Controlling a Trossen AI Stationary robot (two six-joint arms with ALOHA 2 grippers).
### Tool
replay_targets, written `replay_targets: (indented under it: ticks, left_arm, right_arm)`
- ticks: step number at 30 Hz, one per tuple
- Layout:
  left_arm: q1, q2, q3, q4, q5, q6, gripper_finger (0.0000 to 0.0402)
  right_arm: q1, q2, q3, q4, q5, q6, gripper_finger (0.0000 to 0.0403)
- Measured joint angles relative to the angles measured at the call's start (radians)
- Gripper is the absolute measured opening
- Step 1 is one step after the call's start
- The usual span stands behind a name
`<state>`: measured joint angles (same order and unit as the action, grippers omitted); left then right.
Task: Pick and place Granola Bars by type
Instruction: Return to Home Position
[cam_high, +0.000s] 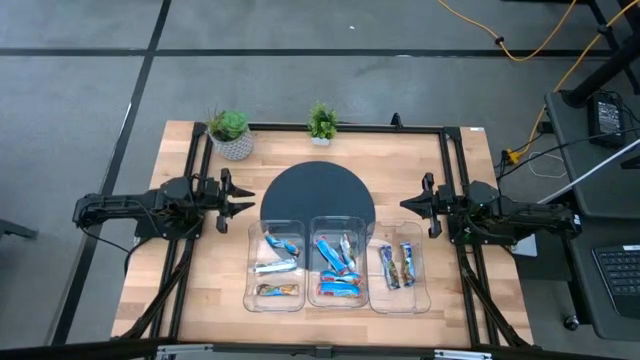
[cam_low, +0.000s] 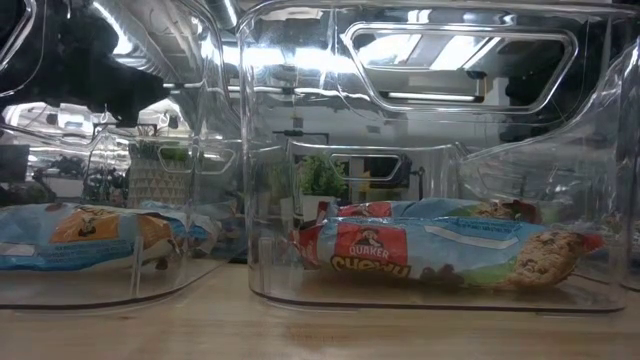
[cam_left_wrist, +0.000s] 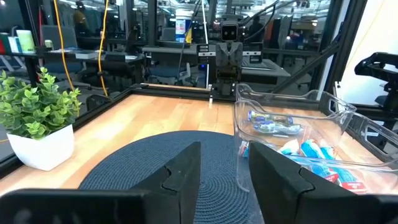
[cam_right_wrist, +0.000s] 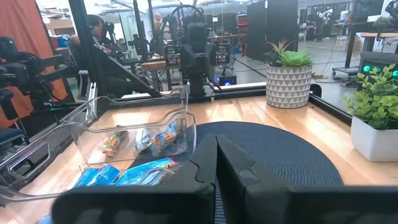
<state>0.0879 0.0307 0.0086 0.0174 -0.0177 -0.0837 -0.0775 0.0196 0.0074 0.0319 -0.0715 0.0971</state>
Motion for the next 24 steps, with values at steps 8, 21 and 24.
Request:
replay_targets:
  ticks: [8, 21, 24]
  left_arm:
    - [0.000, 0.000, 0.000, 0.000, 0.000, 0.000, 0.0123]
    - [0.000, 0.000, 0.000, 0.000, 0.000, 0.000, 0.0128]
    - [0.000, 0.000, 0.000, 0.000, 0.000, 0.000, 0.0126]
  right_arm:
    - [0.000, 0.000, 0.000, 0.000, 0.000, 0.000, 0.0008]
    - [0.000, 0.000, 0.000, 0.000, 0.000, 0.000, 0.0008]
    - [0.000, 0.000, 0.000, 0.000, 0.000, 0.000, 0.0008]
